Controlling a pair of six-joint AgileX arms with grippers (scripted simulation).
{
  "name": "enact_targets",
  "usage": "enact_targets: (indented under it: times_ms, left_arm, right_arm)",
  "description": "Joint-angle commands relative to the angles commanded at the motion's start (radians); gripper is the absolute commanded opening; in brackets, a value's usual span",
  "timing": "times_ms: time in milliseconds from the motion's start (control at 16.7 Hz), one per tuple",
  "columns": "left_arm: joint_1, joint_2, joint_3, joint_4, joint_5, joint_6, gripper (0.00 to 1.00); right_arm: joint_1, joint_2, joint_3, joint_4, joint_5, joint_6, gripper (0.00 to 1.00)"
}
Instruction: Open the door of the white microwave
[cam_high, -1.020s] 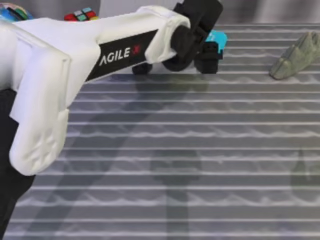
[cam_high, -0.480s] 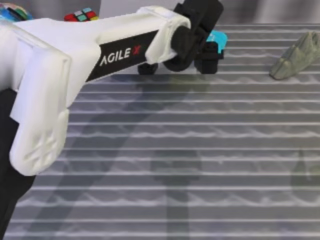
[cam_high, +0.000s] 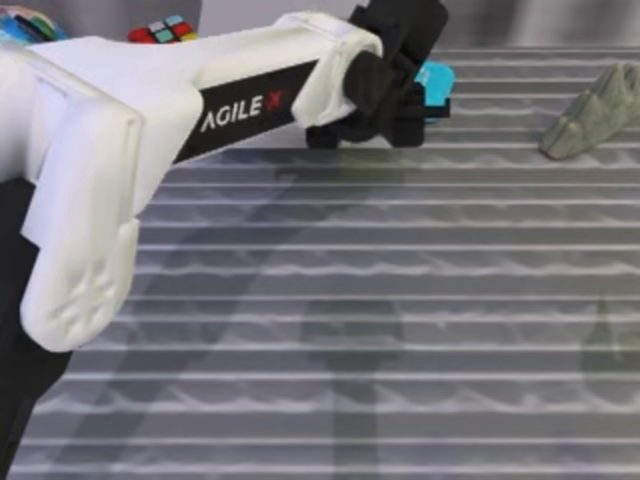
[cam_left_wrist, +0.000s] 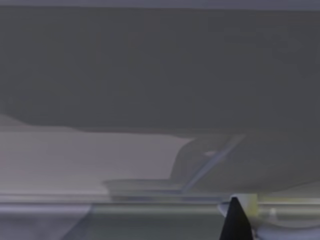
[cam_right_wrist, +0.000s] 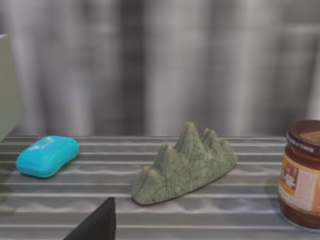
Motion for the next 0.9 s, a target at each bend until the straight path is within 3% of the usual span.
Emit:
enact_targets:
  times_ms: [480, 540, 900]
  left_arm:
    - [0.000, 0.000, 0.000, 0.000, 0.000, 0.000, 0.00]
    - [-0.038, -0.027, -0.055, -0.008, 0.011, -0.002, 0.00]
    - [-0.033, -0.095, -0.165, 0.055, -0.020, -0.029, 0.00]
  right_arm:
    - [0.000, 0.000, 0.000, 0.000, 0.000, 0.000, 1.00]
    - [0.000, 0.000, 0.000, 0.000, 0.000, 0.000, 1.00]
    - [0.000, 0.000, 0.000, 0.000, 0.000, 0.000, 1.00]
